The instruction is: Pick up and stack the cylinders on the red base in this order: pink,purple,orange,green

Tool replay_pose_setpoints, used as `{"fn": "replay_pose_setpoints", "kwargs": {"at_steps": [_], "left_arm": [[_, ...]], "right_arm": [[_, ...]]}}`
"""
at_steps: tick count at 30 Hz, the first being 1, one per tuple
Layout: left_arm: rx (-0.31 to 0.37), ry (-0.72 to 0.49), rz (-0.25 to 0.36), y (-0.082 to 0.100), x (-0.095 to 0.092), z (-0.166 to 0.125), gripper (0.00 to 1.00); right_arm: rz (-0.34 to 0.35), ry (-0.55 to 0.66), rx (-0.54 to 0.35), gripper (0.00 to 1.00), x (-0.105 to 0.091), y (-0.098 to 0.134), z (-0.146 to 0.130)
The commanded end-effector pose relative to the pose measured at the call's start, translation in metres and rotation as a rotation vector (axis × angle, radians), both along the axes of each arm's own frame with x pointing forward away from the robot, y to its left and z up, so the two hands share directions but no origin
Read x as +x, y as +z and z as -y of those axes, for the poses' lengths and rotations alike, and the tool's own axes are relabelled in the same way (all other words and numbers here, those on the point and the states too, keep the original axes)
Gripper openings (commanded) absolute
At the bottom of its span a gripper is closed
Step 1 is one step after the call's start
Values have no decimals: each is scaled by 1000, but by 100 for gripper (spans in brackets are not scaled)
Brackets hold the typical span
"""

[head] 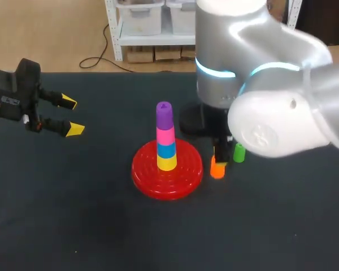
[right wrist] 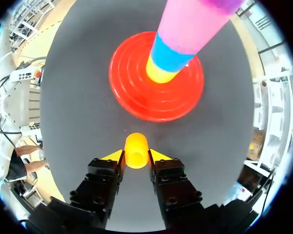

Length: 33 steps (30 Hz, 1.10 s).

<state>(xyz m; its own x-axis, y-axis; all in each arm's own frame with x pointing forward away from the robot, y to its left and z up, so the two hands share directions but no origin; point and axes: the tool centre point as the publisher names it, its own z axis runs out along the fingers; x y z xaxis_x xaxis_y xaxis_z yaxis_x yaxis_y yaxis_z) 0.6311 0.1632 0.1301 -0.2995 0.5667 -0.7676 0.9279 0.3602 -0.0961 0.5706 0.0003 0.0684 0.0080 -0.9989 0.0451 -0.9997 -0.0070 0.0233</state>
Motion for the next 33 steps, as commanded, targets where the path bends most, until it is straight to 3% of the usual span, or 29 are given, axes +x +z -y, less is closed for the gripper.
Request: {"fn": "replay_pose_setpoints", "kwargs": {"at_steps": [1,10,18,24,33], "left_arm": [[-4,0,4,-1,0,-1,100],[-4,0,4,-1,0,-1,100],[-4,0,4,-1,0,-1,100],[-4,0,4,-1,0,-1,100],[-4,0,4,-1,0,-1,100]], "right_arm": [[33,26,-17,0,-1,47,-1],[100,90,-49,0,15,130,-19],[155,110,-18,0,25,184,-52],[175,142,-3,0,35,199,-84],[150,167,7,0,37,190,-108]]}}
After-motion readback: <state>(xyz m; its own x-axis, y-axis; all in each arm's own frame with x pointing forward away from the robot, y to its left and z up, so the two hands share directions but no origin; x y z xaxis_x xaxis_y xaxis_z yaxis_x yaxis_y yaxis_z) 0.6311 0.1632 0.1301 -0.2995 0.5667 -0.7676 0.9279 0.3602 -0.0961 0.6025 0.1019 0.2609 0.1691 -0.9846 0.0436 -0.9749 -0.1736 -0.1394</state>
